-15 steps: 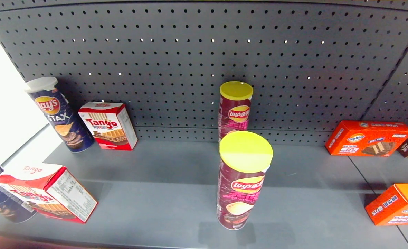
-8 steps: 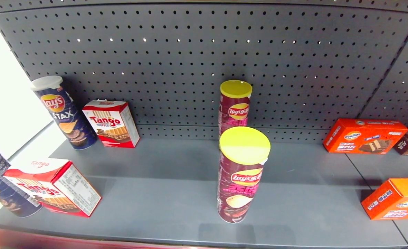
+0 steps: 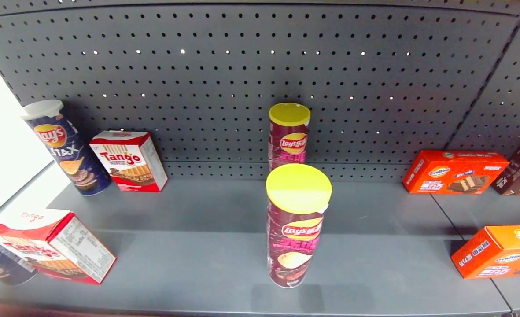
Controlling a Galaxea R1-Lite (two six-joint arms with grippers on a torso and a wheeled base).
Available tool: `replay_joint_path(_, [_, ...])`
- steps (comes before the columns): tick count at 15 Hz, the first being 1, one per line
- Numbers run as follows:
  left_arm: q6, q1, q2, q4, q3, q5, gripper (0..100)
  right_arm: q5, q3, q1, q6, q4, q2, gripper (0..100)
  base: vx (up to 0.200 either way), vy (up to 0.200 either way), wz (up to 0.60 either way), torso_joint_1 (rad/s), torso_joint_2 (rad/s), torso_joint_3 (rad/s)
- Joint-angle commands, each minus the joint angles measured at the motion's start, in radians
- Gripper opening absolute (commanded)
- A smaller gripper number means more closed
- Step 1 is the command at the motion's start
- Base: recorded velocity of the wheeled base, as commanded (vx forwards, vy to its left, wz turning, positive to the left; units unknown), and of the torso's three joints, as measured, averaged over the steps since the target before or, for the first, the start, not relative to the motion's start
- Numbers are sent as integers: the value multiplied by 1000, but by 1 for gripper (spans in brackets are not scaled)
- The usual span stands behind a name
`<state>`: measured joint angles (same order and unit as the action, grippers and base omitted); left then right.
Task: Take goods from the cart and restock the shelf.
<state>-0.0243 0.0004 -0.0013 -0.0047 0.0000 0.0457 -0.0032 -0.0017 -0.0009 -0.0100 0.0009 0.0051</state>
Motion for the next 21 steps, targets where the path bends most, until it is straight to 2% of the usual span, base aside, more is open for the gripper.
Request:
replay_joint_path(1, [0,1,1,-1,0,0,100,0,0,1,-1,1,3,100,0,0,0,0,0,0])
replay_joint_path(21, [1,1,1,-1,0,0,100,0,0,1,-1,1,3,100,-10,10,0,0,0,0])
